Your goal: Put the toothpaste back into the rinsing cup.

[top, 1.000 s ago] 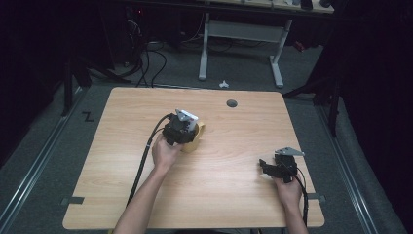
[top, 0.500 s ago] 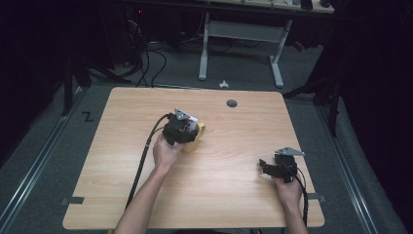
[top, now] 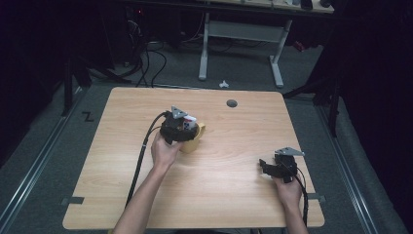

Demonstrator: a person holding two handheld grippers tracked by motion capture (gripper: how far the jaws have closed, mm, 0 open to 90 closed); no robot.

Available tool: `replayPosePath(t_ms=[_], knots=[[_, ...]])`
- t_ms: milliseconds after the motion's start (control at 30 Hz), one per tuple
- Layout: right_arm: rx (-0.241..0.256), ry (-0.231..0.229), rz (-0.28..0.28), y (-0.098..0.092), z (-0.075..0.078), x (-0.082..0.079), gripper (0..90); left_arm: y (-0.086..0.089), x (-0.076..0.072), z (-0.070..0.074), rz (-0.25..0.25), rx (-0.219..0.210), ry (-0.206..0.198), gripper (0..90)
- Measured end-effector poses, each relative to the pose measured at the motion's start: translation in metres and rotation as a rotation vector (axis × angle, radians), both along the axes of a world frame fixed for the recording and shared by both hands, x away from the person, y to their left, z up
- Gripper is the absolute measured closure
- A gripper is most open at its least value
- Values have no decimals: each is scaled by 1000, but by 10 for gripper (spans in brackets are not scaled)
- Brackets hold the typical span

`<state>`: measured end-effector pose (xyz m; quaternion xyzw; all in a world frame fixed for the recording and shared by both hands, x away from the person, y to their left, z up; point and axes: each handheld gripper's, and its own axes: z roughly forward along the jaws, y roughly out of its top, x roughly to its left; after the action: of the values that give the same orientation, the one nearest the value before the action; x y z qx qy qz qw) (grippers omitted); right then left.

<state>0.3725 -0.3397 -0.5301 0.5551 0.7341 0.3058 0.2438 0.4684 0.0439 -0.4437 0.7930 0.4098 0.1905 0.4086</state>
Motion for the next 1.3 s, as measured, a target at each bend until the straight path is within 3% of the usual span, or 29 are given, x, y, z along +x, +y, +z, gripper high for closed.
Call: replayPosePath(t_ms=[600, 1300], knots=[[0, 0, 0, 0, 0, 0, 285, 6, -7, 9, -17, -15, -8, 261], [0, 0, 1, 0, 0, 0, 285, 19, -18, 21, -11, -36, -36, 267]])
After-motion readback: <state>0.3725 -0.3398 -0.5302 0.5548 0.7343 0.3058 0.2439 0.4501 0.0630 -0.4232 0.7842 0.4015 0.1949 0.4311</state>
